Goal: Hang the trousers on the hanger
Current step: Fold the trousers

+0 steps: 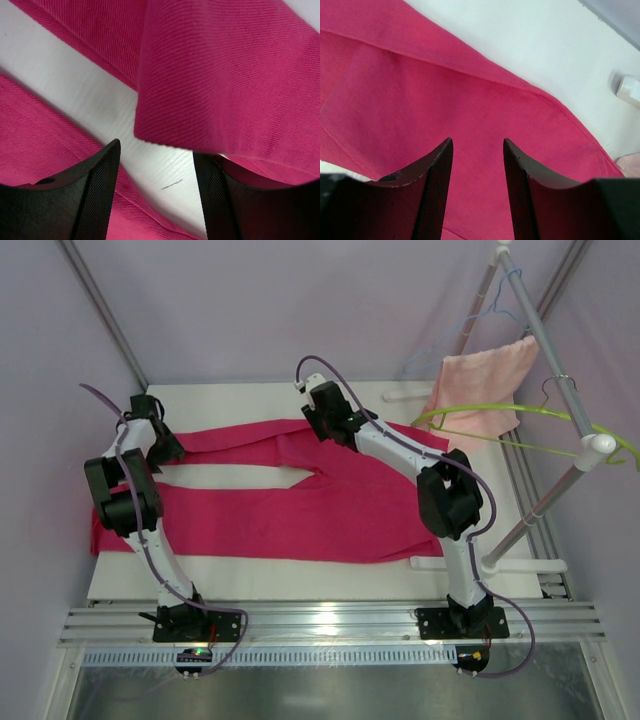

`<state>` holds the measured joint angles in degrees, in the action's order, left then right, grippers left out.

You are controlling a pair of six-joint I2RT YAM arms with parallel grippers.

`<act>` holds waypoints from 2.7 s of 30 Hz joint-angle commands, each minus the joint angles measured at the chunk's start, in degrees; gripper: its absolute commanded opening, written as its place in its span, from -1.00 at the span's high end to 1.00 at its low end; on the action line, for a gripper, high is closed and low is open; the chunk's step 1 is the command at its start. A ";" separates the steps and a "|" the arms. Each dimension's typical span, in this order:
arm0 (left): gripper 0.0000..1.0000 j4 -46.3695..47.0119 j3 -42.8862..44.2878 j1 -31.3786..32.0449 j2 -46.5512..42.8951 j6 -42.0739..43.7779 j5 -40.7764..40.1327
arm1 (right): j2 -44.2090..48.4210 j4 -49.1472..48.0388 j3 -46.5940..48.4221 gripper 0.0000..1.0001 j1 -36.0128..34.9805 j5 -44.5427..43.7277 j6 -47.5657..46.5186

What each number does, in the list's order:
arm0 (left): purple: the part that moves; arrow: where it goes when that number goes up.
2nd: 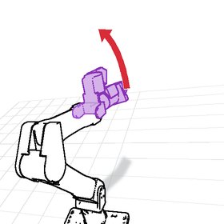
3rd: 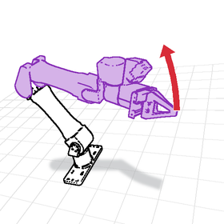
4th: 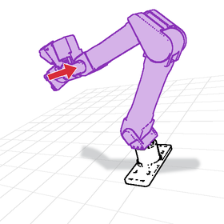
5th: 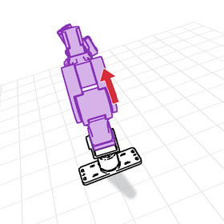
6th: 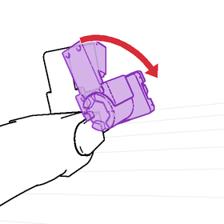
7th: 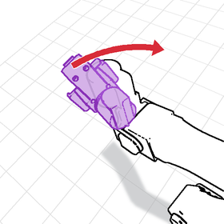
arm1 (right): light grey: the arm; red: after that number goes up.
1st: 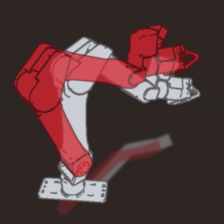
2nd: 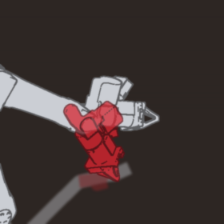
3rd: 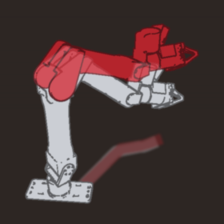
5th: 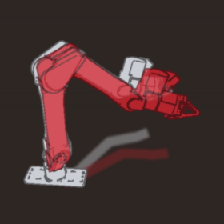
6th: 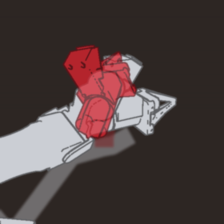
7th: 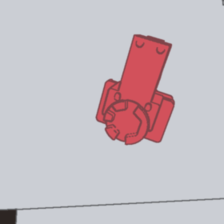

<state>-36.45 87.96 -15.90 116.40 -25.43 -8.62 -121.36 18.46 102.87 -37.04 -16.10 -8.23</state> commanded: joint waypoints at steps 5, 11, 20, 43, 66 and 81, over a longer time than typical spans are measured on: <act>-0.22 2.61 6.95 0.61 1.99 2.05 -3.06 | 6.22 -1.41 -3.02 0.04 -0.14 1.95 3.39; -0.20 0.16 12.83 1.05 4.62 3.10 -7.27 | 6.66 -0.27 -3.38 0.04 -0.23 1.68 4.01; -0.15 -3.98 23.39 1.14 10.86 4.43 -7.64 | 8.60 -0.70 -5.66 0.03 -0.14 0.37 4.19; 0.97 -2.84 39.21 0.96 17.63 -0.31 -10.80 | 7.64 -1.15 -3.74 0.03 -0.14 0.99 8.14; -0.01 18.43 45.28 -0.36 24.31 -3.31 -3.07 | 0.95 4.39 2.25 0.03 1.35 -0.25 12.01; -0.21 27.74 20.33 7.28 6.92 14.70 -1.67 | 4.20 5.97 -0.21 0.03 1.35 2.03 14.99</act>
<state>-17.12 113.21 -11.51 130.76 -17.43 -12.14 -120.84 24.64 102.91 -35.62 -14.79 4.99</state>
